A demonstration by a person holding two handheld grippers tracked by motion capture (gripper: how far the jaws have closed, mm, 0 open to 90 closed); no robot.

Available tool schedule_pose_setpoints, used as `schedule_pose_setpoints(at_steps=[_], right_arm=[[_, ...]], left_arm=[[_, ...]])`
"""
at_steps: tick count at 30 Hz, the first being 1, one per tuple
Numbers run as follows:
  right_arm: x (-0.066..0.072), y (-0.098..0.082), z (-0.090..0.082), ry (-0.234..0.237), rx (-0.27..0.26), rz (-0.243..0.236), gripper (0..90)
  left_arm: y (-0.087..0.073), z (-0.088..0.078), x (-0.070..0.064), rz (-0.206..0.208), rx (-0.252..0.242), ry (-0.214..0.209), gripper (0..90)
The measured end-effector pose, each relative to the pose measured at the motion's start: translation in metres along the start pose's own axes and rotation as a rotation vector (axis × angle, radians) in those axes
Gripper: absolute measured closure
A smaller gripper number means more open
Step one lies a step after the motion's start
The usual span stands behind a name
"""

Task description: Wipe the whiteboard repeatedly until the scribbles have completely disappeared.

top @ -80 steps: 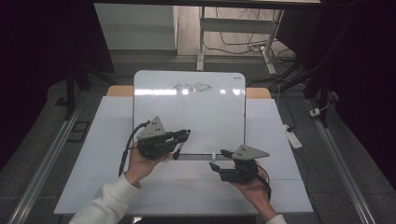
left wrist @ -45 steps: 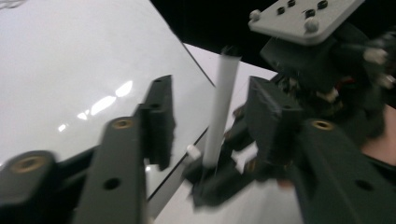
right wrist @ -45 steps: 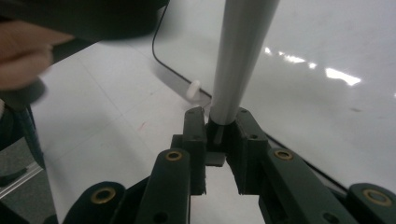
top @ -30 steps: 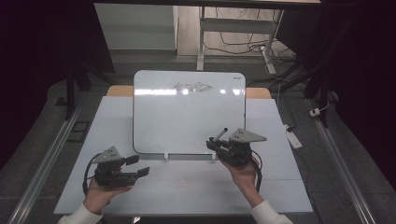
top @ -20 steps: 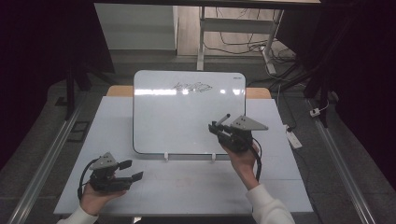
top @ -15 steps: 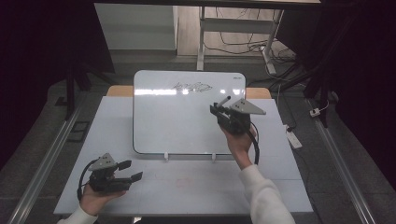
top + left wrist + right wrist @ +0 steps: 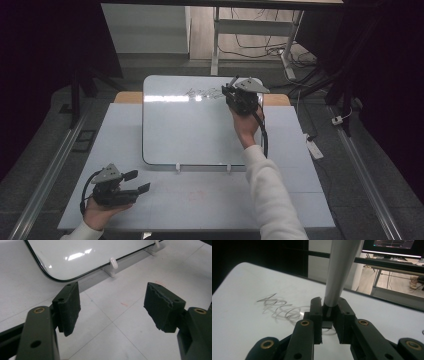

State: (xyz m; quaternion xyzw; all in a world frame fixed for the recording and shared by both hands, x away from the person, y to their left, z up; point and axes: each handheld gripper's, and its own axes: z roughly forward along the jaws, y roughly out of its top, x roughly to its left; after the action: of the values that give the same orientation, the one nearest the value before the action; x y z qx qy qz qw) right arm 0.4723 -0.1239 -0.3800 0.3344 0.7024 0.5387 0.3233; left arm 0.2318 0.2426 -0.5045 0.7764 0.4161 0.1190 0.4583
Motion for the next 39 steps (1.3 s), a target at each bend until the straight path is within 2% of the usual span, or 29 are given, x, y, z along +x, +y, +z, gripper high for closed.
schedule_pose_setpoints(at_steps=[4, 5, 6, 8, 10, 12, 13, 14, 15, 16, 17, 18, 19, 20, 21, 22, 24, 26, 27, 28, 29, 31, 32, 33, 34, 35, 36, 38, 39], right_arm=[[0.002, -0.003, 0.015, 0.011, 0.011, 0.022, 77.4], [0.010, -0.008, 0.023, 0.058, 0.027, 0.011, 77.4], [0.010, -0.008, 0.023, 0.058, 0.027, 0.011, 77.4], [0.018, -0.009, 0.027, 0.083, 0.035, -0.026, 77.4], [0.015, -0.006, 0.028, 0.044, 0.016, -0.038, 77.5], [0.006, -0.002, 0.028, -0.006, -0.008, 0.007, 77.5], [0.004, -0.002, 0.029, -0.002, -0.018, 0.037, 77.6], [0.005, -0.003, 0.030, 0.019, -0.019, 0.056, 77.6], [0.010, -0.005, 0.033, 0.059, -0.006, 0.046, 77.6], [0.024, -0.008, 0.037, 0.128, 0.018, -0.016, 77.6], [0.024, -0.008, 0.037, 0.128, 0.018, -0.016, 77.6], [0.026, -0.008, 0.038, 0.126, 0.020, -0.040, 77.6], [0.023, -0.006, 0.039, 0.111, 0.010, -0.034, 77.7], [0.012, -0.002, 0.037, 0.048, -0.014, 0.017, 77.6], [0.012, -0.002, 0.037, 0.048, -0.014, 0.017, 77.6], [0.008, 0.000, 0.037, 0.034, -0.023, 0.038, 77.6], [0.010, -0.001, 0.037, 0.042, -0.017, 0.031, 77.6], [0.022, -0.006, 0.040, 0.120, 0.008, -0.002, 77.7], [0.027, -0.007, 0.040, 0.140, 0.020, -0.035, 77.6], [0.028, -0.007, 0.039, 0.130, 0.022, -0.056, 77.6], [0.024, -0.006, 0.038, 0.110, 0.011, -0.044, 77.7], [0.010, -0.004, 0.033, 0.024, -0.015, 0.018, 77.6], [0.005, -0.005, 0.031, 0.020, -0.023, 0.049, 77.6], [0.005, -0.007, 0.030, 0.032, -0.022, 0.063, 77.6], [0.010, -0.009, 0.030, 0.059, -0.013, 0.046, 77.6], [0.018, -0.013, 0.031, 0.105, -0.002, 0.010, 77.6], [0.028, -0.017, 0.032, 0.137, 0.017, -0.052, 77.6], [0.024, -0.016, 0.031, 0.132, 0.010, -0.042, 77.6], [0.017, -0.015, 0.028, 0.088, -0.004, -0.011, 77.6]], left_arm=[[0.001, 0.000, -0.001, 0.013, 0.001, 0.003, 29.7], [0.000, 0.000, -0.001, 0.013, 0.002, 0.002, 29.7], [0.000, 0.001, -0.001, 0.012, 0.003, 0.001, 29.7], [0.000, 0.001, 0.000, 0.009, 0.002, 0.003, 29.7], [0.000, 0.000, -0.001, 0.009, 0.001, 0.003, 29.7], [0.001, 0.000, -0.001, 0.011, 0.000, 0.005, 29.7], [0.001, 0.000, -0.001, 0.013, 0.001, 0.003, 29.8], [0.001, 0.001, -0.001, 0.012, 0.001, 0.003, 29.7], [0.001, 0.001, -0.001, 0.011, 0.002, 0.002, 29.8], [0.001, 0.001, -0.001, 0.010, 0.002, 0.002, 29.7], [0.001, 0.001, -0.001, 0.009, 0.002, 0.002, 29.7], [0.001, 0.001, -0.001, 0.010, 0.003, 0.003, 29.7], [0.000, 0.001, -0.001, 0.010, 0.004, 0.004, 29.7], [0.000, 0.001, -0.001, 0.011, 0.004, 0.004, 29.7], [0.000, 0.000, -0.001, 0.009, 0.002, 0.005, 29.7], [0.000, 0.000, -0.001, 0.009, 0.000, 0.005, 29.7], [0.001, 0.001, -0.001, 0.009, -0.001, 0.002, 29.7], [0.001, 0.002, -0.001, 0.008, 0.002, 0.001, 29.7], [0.001, 0.002, -0.001, 0.008, 0.004, -0.001, 29.7], [0.000, 0.002, -0.001, 0.008, 0.005, -0.001, 29.7], [0.000, 0.002, -0.001, 0.008, 0.005, 0.000, 29.7], [0.000, 0.000, -0.001, 0.006, 0.002, 0.002, 29.7], [0.000, 0.000, -0.001, 0.006, 0.000, 0.002, 29.7], [0.000, 0.000, -0.001, 0.008, -0.001, 0.001, 29.8], [0.000, 0.001, 0.000, 0.006, 0.000, 0.001, 29.7], [0.001, 0.002, 0.000, 0.006, 0.004, -0.003, 29.7], [0.001, 0.003, 0.001, 0.004, 0.006, -0.002, 29.7], [0.000, 0.003, 0.000, 0.004, 0.008, -0.004, 29.7], [0.000, 0.002, -0.001, 0.007, 0.008, -0.002, 29.7]])
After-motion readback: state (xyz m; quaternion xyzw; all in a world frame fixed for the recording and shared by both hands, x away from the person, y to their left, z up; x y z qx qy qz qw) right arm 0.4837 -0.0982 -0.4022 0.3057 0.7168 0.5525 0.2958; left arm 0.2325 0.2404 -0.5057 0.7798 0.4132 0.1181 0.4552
